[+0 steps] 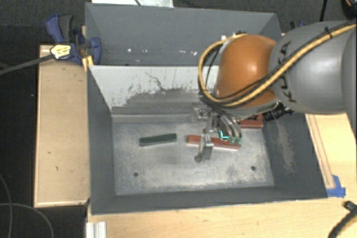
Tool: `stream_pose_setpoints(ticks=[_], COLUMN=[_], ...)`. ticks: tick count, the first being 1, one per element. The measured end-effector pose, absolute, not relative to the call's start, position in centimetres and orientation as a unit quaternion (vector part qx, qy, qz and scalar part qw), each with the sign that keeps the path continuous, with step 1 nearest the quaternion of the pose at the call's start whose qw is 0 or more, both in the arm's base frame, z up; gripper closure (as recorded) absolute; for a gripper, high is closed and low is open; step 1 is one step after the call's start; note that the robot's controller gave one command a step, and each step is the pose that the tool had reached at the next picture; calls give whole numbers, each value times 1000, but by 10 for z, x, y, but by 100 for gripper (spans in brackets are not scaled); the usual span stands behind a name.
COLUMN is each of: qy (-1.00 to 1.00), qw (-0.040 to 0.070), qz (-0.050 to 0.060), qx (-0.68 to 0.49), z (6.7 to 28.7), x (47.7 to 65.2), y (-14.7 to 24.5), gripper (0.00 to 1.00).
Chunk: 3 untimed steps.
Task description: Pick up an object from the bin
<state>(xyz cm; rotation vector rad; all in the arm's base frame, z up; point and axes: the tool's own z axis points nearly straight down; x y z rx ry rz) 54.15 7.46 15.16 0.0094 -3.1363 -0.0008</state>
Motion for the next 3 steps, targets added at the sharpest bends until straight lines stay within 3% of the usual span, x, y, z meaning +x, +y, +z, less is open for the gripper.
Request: stream_pose_setpoints(ticks=[1,2,3], qy=[-1000,-1000,-973], qw=[2,-1,-4], qz=[0,0,1], qx=[26,26,232], z=[67,71,234], x=[554,556,544], y=[43,45,47], gripper=[0,100,100])
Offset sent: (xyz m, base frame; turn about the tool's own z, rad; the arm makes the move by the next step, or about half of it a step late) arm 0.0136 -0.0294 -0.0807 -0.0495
